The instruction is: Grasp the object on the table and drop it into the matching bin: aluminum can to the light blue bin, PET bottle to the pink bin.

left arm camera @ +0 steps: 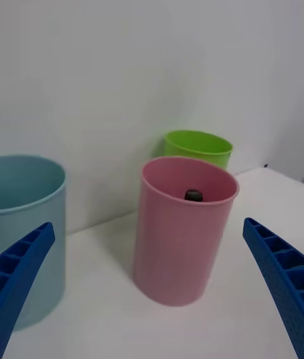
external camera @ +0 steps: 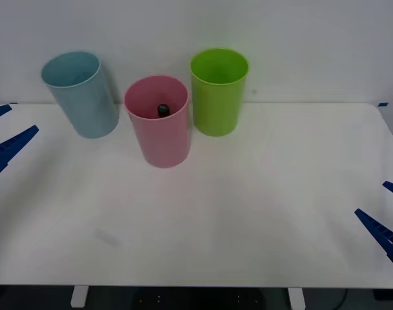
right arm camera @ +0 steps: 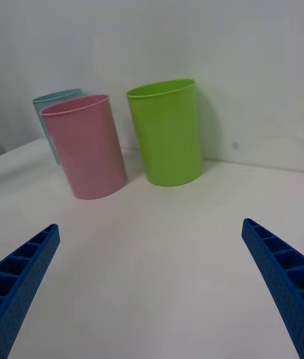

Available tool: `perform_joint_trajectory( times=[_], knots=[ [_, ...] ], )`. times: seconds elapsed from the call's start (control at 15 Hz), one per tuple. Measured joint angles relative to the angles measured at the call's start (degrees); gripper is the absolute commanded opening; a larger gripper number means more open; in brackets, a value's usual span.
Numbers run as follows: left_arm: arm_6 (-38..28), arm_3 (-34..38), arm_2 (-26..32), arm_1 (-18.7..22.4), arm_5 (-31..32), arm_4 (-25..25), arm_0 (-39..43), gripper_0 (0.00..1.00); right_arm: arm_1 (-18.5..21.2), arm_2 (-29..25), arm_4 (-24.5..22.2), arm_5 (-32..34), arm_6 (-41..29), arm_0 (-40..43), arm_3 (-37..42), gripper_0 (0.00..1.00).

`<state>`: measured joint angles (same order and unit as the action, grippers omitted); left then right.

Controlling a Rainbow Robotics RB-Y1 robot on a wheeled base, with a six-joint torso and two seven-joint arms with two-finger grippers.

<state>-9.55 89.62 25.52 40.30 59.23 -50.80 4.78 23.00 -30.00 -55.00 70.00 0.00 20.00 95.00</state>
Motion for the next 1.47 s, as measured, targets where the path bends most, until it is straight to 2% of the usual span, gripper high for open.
perform_joint_trajectory(
  times=[0.47,0.93,1.47],
  knots=[
    [10.9,0.0,5.2,0.0,2.1,1.8,11.6,1.00,0.0,0.0,0.0,0.0,0.0,0.0,0.0,1.00],
    [13.2,0.1,8.7,0.0,5.6,6.1,21.0,1.00,0.0,0.0,0.0,0.0,0.0,0.0,0.0,1.00],
    [13.3,0.0,8.0,-0.1,5.8,8.8,24.6,1.00,0.0,0.0,0.0,0.0,0.0,0.0,0.0,1.00]
  ],
)
